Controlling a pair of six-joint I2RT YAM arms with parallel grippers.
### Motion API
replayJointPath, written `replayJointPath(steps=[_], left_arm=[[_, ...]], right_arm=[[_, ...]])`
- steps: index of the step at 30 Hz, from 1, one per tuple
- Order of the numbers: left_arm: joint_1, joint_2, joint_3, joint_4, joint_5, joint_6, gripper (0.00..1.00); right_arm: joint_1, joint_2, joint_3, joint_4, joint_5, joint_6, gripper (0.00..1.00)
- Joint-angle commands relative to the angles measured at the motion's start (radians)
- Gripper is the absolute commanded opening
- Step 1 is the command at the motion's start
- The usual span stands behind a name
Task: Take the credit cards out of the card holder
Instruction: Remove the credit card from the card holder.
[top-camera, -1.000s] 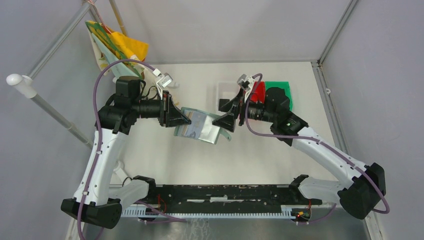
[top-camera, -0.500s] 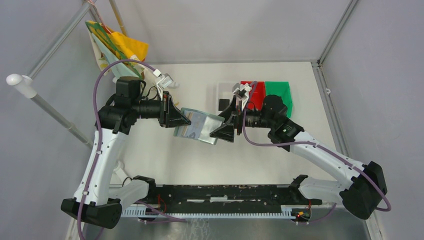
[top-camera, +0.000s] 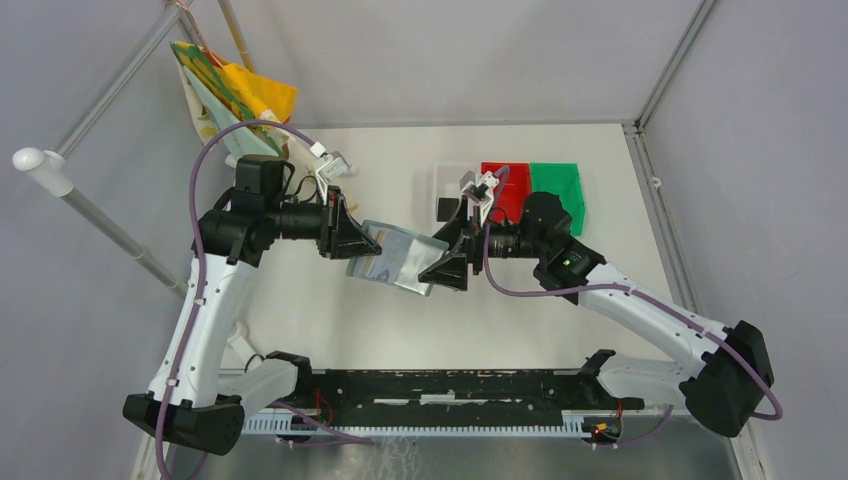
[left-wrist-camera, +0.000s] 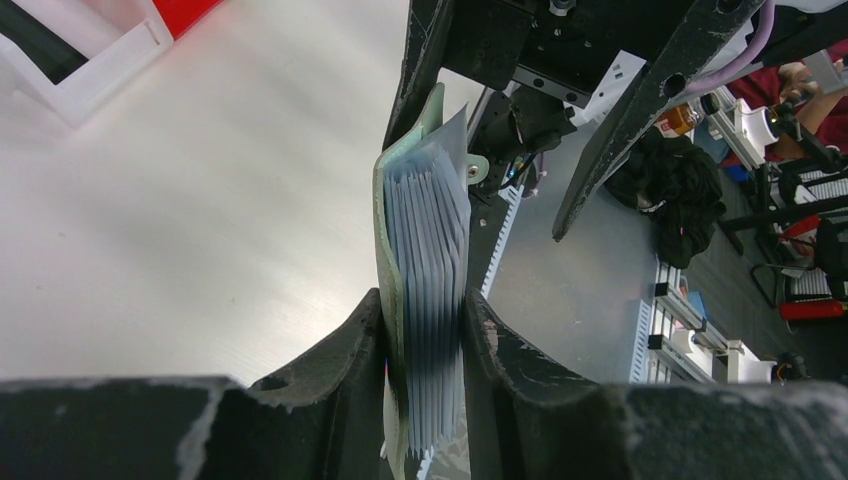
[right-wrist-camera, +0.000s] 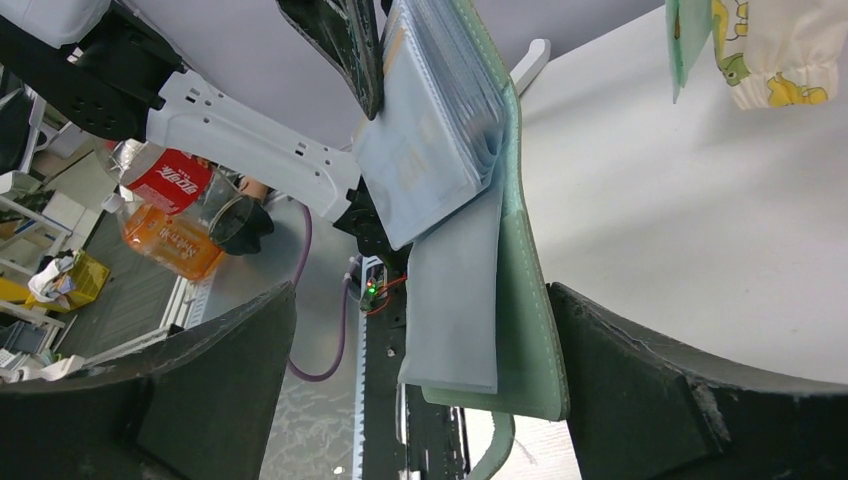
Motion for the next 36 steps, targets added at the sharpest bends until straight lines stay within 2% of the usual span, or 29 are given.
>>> replayJointPath(steps=[1,7,11,15,19,26,28,31,36], left_arm=[[0.004,-0.012,0.048,-0.003,0.07,0.057,0.02],[0.004,-0.007,0.068,-0.07,0.113,0.118,0.02],[0.004,-0.001,0.084,-0.093,0.159,0.128,0.02],[0.004,-0.001,0.09,-0.101,0.18,0.133,0.02],[0.004,0.002,0.091,-0.101,0.181,0.136,0.02],[0.004,0.007,0.09,-0.084,0.154,0.133,0.02],[0.004,0.004,0.074,-0.047,0.126,0.103,0.09],[0.004,-0.007,0.026,0.026,0.065,0.044,0.23],[0.004,-0.02,-0.014,0.036,0.067,0.041,0.31]], right_arm=[[0.013,-0.008,0.006,0.044,-0.033,-0.016,0.98],[0.013,0.018,0.068,-0.081,0.013,-0.116,0.95],[0.012,0.047,0.107,-0.094,-0.002,-0.132,0.87],[0.013,0.086,0.108,0.013,-0.078,-0.046,0.77],[0.016,0.099,0.033,0.254,-0.121,0.144,0.54],[0.025,0.08,-0.027,0.325,-0.11,0.198,0.14],[0.028,0.085,-0.044,0.387,-0.104,0.246,0.06],[0.029,0.086,-0.085,0.536,-0.077,0.36,0.02],[0.029,0.084,-0.097,0.601,-0.044,0.405,0.0]])
